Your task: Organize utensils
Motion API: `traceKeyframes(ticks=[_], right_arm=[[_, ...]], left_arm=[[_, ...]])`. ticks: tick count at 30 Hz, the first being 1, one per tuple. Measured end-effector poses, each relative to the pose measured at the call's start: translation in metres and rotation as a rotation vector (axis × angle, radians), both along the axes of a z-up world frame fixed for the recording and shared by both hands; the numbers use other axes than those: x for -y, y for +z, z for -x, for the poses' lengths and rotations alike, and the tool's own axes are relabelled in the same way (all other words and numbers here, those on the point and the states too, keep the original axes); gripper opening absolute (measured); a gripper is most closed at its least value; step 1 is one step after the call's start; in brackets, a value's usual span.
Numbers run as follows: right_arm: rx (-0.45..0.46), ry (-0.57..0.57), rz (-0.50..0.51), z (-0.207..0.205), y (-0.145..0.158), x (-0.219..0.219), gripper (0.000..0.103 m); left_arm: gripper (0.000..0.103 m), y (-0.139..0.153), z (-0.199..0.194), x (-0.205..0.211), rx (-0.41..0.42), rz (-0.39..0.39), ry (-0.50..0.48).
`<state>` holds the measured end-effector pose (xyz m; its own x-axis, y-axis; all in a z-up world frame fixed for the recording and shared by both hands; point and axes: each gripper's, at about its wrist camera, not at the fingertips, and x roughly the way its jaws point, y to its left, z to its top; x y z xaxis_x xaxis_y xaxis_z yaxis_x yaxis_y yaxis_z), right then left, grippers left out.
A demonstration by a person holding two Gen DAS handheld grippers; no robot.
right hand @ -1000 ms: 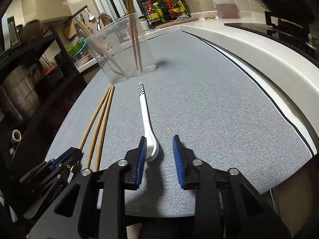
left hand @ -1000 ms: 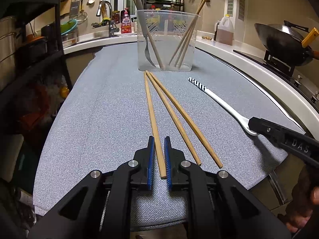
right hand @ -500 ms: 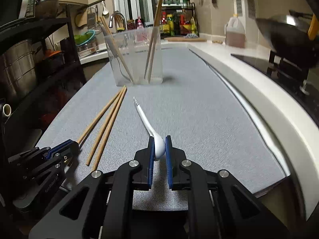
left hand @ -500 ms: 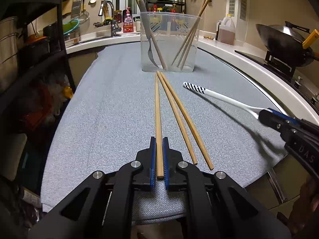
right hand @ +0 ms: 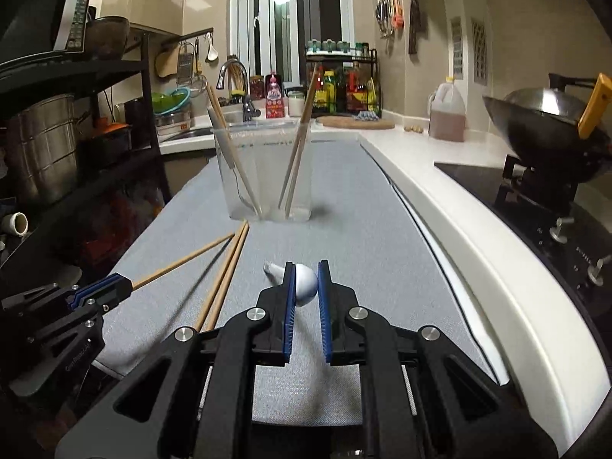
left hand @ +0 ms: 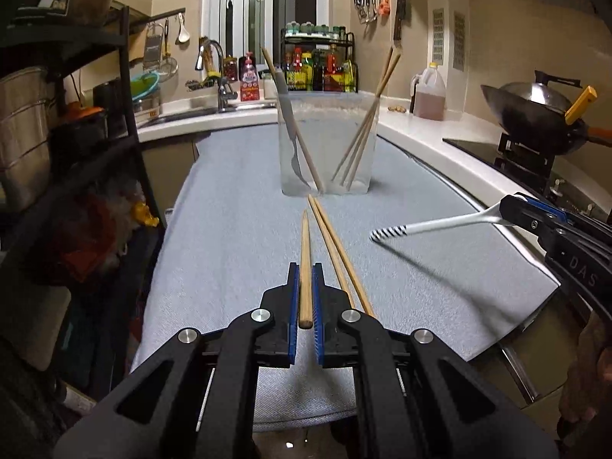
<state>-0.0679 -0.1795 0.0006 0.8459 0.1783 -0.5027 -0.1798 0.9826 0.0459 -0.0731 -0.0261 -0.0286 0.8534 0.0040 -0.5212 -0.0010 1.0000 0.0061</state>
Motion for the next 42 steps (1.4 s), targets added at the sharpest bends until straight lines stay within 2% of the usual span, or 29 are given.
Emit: traceKeyframes(ticks=[12,20,23,34,42], right_arm=[[0.038,0.015,-0.011,-0.025,0.03,0.004,0.012],[0.036,0.048,-0.014,-0.045,0.052,0.003,0.012],[0.014,0.07,0.002,-0.052,0.061,0.0,0.012],[-0.121,0.137,0.074,-0.101,0.112,-0.01,0.012],[-0.094,0.179,0.062,-0.141,0.172,-0.016,0.012]], left_arm=[[0.006,0.062,-0.024,-0.02,0.111,0.015,-0.017],[0.006,0.101,-0.058,-0.04,0.134,0.053,-0.009],[0.006,0.113,-0.07,-0.048,0.122,0.081,-0.008],[0.006,0.155,-0.117,-0.067,-0.032,0.16,-0.039],[0.006,0.21,-0.147,-0.064,-0.028,0.147,-0.082]])
